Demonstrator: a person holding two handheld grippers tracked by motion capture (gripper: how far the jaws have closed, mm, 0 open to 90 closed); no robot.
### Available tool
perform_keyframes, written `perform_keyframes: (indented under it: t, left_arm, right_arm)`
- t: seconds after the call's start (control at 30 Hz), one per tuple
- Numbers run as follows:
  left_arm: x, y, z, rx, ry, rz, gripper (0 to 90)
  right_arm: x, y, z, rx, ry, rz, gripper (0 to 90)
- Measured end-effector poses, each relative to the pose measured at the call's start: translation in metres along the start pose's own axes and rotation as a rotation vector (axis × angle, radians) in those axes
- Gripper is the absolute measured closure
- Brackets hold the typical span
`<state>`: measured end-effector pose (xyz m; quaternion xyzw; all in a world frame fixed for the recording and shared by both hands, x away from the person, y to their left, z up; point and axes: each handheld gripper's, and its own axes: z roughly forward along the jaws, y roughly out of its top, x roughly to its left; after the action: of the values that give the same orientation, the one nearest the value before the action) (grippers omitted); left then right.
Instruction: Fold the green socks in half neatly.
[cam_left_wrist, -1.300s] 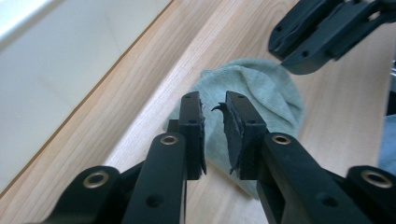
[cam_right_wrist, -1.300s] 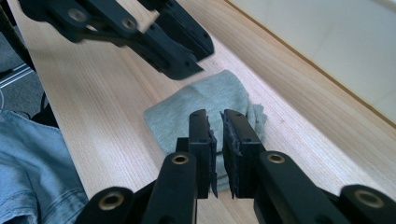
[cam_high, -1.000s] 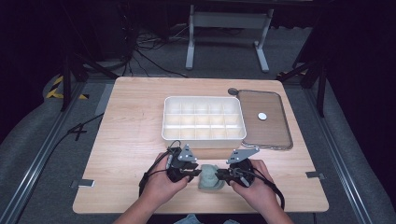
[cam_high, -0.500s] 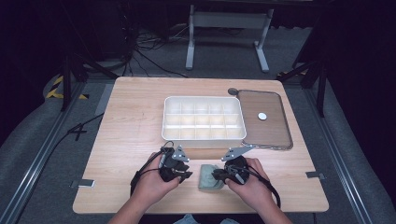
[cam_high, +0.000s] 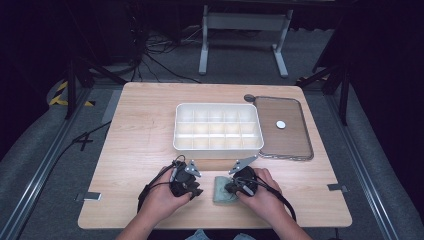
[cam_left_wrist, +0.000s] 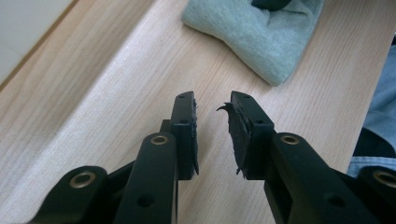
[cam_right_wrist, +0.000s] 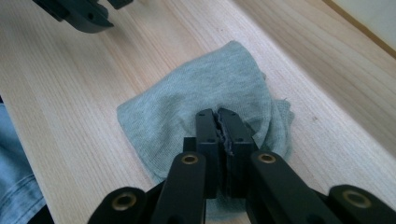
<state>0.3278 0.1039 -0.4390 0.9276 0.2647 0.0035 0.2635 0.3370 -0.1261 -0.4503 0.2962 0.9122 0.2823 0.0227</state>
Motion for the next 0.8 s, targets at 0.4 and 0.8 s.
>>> perform_keyframes:
  t: [0.4, 0.8]
  left_arm:
    - [-0.008, 0.005, 0.017, 0.006, -0.018, 0.062, 76.7]
    - [-0.012, 0.007, 0.026, 0.008, -0.034, 0.088, 84.3]
  right_arm:
    - [0.000, 0.000, 0.002, 0.001, 0.026, -0.026, 89.3]
    - [0.005, 0.000, 0.005, -0.012, 0.068, -0.023, 89.5]
